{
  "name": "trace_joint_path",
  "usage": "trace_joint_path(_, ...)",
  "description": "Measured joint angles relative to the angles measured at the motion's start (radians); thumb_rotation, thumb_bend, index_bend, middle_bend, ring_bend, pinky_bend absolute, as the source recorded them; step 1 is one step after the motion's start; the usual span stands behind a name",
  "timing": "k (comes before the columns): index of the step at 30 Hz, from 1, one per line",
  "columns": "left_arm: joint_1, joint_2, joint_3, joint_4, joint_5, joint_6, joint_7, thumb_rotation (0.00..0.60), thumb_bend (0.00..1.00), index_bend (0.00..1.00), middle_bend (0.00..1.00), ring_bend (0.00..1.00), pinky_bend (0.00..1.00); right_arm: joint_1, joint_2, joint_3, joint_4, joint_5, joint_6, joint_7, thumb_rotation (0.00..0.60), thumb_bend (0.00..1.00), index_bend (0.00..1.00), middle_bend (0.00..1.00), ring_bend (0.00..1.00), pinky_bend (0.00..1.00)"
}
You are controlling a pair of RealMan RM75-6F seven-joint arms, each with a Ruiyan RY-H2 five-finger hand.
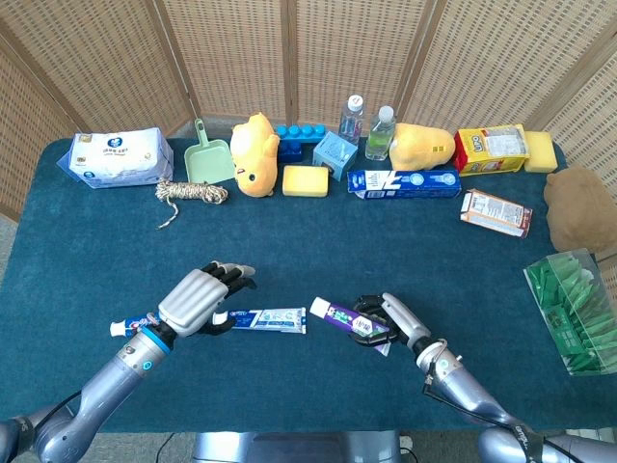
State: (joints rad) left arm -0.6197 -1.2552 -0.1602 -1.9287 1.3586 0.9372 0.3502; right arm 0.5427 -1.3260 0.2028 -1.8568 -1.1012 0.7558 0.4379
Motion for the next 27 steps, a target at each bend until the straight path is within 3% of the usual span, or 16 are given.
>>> trace_joint_path(8, -0.051, -0.055, 0.021, 0.125, 0.215, 0.029, -0.074, 0.6, 0.27, 0.25, 0.16, 0.15, 0.21, 0.011, 0.044, 0.022, -0.051, 0.001, -0.088, 0.105, 0.6, 0.38, 0.9, 0.75, 0.71, 0.8)
trace_joint_path(15, -0.1, -0.121, 0.064, 0.289, 0.418, 0.122, -0.284, 0.6, 0.26, 0.25, 0.15, 0.14, 0.2, 0.015, 0.088, 0.047, -0.087, -0.044, -0.186, 0.242, 0.6, 0.38, 0.9, 0.75, 0.71, 0.8)
trace_joint_path(21, -0.131, -0.162, 0.112, 0.372, 0.484, 0.177, -0.38, 0.6, 0.27, 0.23, 0.14, 0.13, 0.2, 0.014, 0.102, 0.062, -0.092, -0.104, -0.23, 0.324, 0.6, 0.38, 0.9, 0.75, 0.71, 0.8)
trace_joint_path(27, -0.141, -0.179, 0.132, 0.382, 0.503, 0.205, -0.407, 0.6, 0.26, 0.22, 0.14, 0.13, 0.2, 0.026, 0.088, 0.067, -0.072, -0.139, -0.256, 0.374, 0.6, 0.38, 0.9, 0.75, 0.71, 0.8)
